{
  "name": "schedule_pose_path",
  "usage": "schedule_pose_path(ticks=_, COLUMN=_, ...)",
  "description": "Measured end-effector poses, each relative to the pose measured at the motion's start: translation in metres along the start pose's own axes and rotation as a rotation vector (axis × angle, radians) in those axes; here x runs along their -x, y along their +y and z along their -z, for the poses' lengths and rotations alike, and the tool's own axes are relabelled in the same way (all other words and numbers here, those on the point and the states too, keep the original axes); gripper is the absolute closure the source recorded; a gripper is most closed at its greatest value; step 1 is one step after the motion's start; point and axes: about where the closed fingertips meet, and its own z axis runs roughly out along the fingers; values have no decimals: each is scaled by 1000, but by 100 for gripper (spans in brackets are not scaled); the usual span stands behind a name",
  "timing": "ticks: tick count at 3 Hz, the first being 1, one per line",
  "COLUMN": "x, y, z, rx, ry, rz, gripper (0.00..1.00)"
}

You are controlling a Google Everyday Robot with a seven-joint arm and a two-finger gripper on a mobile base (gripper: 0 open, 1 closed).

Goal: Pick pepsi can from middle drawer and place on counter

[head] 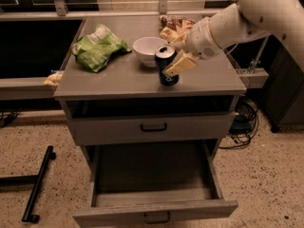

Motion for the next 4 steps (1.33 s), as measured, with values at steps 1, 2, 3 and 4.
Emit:
schedule_pose_path(ticks=1, x=-15, y=-30, z=-6, rx=-3, ry=-16, rz=-71, gripper=100)
schedule_pose_path(ticks=2, x=-31, y=-42, z=-11, rx=4, ry=-21, rz=-154, gripper=100)
schedule_pose_path(ticks=3, x=-39, y=-42, z=-14, rx=14, ry=-23, rz=-209, gripper=100)
schedule_pose_path(ticks=4, x=-37, y=-43, z=-12, rx=14, ry=-23, rz=-209, gripper=81)
